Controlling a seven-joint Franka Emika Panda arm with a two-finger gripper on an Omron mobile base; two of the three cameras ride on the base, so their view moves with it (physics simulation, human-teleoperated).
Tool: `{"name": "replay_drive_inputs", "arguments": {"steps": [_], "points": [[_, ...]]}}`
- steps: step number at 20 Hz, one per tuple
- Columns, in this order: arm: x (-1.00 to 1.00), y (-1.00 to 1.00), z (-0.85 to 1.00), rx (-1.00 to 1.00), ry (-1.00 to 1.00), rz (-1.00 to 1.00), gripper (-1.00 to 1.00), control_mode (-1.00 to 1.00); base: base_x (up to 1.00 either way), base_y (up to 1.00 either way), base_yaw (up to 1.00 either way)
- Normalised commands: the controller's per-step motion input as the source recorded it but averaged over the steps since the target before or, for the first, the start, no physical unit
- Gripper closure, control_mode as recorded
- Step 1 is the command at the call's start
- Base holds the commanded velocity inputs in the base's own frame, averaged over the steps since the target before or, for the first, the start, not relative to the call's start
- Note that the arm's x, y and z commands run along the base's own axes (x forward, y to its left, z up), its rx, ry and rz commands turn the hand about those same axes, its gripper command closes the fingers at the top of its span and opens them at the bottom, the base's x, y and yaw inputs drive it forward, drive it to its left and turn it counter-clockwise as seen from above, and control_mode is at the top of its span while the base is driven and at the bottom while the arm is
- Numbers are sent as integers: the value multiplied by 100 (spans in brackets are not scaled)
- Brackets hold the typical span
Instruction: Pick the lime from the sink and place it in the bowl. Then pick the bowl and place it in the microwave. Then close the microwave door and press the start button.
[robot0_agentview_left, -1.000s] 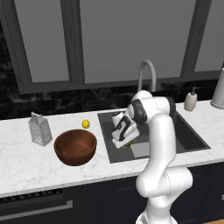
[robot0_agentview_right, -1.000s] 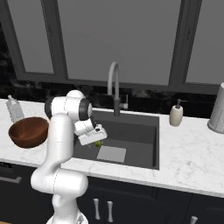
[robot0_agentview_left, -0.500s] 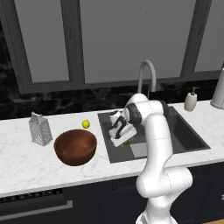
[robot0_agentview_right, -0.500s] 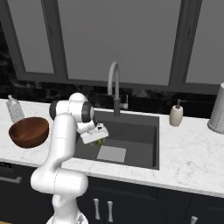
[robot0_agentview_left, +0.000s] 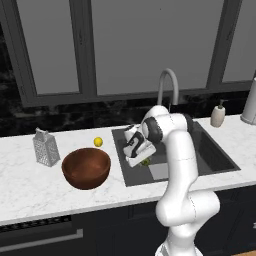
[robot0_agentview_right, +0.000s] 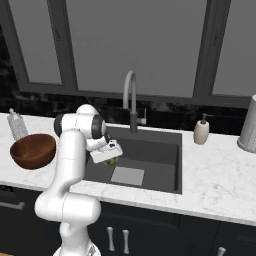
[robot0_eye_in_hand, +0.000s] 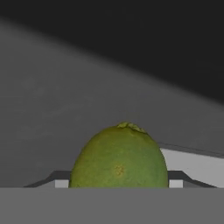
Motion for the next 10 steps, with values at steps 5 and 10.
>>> {"name": "replay_drive_inputs", "arguments": {"steps": [5, 10], "points": [[-92, 13, 100, 0, -22, 0, 100, -100, 0, 0, 0], [-92, 9, 100, 1, -14, 0, 100, -100, 0, 0, 0]]}}
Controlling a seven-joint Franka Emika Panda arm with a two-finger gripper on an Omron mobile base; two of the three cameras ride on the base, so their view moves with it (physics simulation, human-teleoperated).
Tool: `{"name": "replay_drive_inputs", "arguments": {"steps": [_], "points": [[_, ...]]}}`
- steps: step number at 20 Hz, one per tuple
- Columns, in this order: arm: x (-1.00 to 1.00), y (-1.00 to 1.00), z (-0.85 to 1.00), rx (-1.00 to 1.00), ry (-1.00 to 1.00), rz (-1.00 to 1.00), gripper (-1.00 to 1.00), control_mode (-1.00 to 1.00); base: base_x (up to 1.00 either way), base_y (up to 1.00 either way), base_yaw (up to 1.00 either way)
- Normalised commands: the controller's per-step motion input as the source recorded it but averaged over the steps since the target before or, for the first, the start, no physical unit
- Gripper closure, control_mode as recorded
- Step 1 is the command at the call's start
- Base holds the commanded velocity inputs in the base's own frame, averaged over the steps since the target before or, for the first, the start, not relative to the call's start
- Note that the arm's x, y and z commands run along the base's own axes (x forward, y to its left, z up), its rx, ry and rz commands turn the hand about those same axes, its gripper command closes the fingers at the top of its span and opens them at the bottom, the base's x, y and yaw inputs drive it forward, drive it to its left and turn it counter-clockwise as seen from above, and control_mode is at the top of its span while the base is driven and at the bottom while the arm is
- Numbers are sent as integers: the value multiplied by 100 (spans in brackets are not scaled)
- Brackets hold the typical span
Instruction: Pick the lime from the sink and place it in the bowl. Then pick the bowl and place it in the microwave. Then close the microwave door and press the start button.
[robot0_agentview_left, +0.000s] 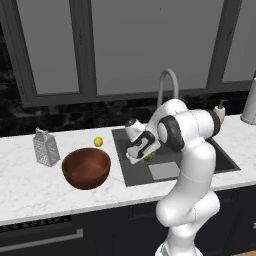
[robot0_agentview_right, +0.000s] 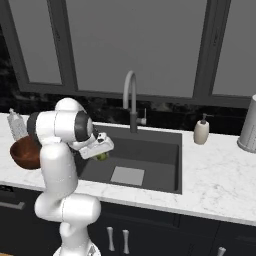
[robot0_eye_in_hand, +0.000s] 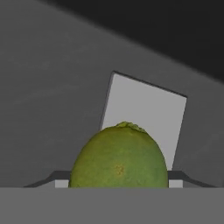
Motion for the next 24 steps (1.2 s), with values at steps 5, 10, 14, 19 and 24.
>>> {"name": "replay_drive_inputs", "arguments": {"steps": [5, 10, 14, 19, 24], "points": [[-70, 18, 100, 4, -4, 0, 100, -100, 0, 0, 0], [-23, 28, 100, 11, 2, 0, 100, -100, 0, 0, 0], [-11, 70, 100, 12, 5, 0, 100, -100, 0, 0, 0], [-4, 100, 91, 12, 13, 0, 100, -100, 0, 0, 0], [0, 100, 50, 9, 24, 5, 100, -100, 0, 0, 0]]}}
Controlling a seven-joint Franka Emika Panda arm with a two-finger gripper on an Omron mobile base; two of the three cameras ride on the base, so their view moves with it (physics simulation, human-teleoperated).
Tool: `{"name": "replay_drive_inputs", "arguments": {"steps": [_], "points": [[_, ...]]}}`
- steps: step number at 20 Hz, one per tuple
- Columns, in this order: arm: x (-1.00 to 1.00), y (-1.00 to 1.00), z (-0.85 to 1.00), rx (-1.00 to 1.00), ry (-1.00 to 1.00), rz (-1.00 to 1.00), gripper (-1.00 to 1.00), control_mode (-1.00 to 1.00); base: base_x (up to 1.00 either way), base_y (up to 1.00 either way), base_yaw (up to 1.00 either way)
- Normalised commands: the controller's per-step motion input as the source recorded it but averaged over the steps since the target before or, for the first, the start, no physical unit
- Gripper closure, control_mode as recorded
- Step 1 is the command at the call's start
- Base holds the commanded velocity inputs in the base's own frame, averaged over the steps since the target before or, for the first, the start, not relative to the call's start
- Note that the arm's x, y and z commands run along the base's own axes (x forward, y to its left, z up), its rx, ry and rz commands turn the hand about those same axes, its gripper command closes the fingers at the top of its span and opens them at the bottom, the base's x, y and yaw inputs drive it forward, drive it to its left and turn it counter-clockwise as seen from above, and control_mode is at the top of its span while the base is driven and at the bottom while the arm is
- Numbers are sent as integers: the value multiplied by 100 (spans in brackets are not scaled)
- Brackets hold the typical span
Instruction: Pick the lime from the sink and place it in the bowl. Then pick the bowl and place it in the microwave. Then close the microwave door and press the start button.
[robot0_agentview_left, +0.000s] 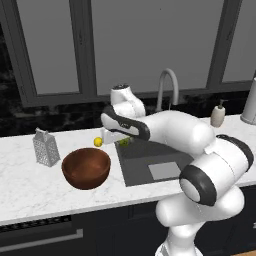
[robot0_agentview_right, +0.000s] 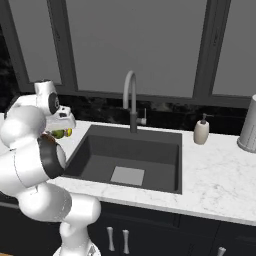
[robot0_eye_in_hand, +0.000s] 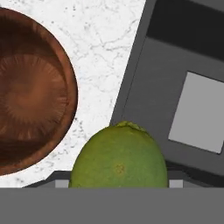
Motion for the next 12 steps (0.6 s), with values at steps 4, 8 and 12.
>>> {"name": "replay_drive_inputs", "arguments": {"steps": [4, 8, 12], "points": [[0, 100, -8, 3, 32, 11, 100, -100, 0, 0, 0], [6, 100, -54, 0, 23, 5, 100, -100, 0, 0, 0], [5, 81, -92, 0, 13, 2, 100, -100, 0, 0, 0]]}}
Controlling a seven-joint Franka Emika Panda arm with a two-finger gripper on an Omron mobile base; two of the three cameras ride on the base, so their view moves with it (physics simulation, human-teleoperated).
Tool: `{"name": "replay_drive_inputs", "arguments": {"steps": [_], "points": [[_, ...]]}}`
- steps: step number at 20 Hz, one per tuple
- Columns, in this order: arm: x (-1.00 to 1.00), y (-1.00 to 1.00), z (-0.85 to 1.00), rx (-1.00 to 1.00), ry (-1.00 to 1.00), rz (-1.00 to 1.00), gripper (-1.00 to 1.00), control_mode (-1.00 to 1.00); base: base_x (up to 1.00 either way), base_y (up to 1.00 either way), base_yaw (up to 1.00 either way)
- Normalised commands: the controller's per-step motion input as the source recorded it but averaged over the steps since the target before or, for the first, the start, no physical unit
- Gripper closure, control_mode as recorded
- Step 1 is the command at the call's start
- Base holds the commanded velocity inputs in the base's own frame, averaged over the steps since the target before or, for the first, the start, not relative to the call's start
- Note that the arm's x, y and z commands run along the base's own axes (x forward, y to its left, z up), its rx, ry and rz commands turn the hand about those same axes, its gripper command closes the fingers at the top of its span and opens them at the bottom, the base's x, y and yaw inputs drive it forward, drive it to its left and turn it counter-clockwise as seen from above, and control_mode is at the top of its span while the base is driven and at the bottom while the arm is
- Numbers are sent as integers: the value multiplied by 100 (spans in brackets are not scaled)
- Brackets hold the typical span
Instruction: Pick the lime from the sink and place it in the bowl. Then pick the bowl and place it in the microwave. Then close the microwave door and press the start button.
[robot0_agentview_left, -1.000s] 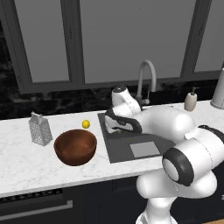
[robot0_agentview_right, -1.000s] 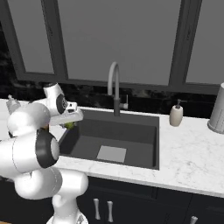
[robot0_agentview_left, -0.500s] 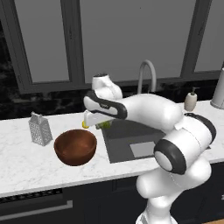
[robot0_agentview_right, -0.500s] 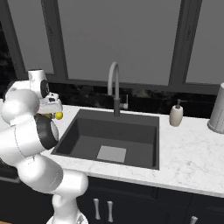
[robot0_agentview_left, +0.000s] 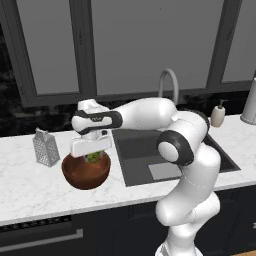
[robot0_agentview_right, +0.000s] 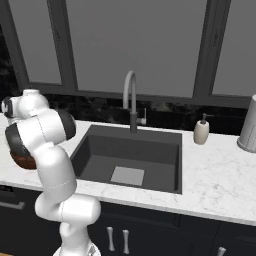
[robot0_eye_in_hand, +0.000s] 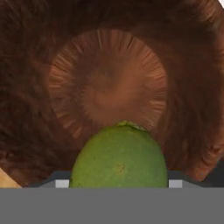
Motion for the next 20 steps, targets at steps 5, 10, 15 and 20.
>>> {"name": "replay_drive_inputs", "arguments": {"steps": [5, 10, 15, 20], "points": [[4, 21, -42, 0, 1, 0, -100, -100, 0, 0, 0], [-14, -42, 7, 0, -8, 0, -100, -100, 0, 0, 0], [-42, -72, 4, 8, -10, 0, -100, -100, 0, 0, 0], [-57, -82, 8, 19, -10, 0, -100, -100, 0, 0, 0]]}}
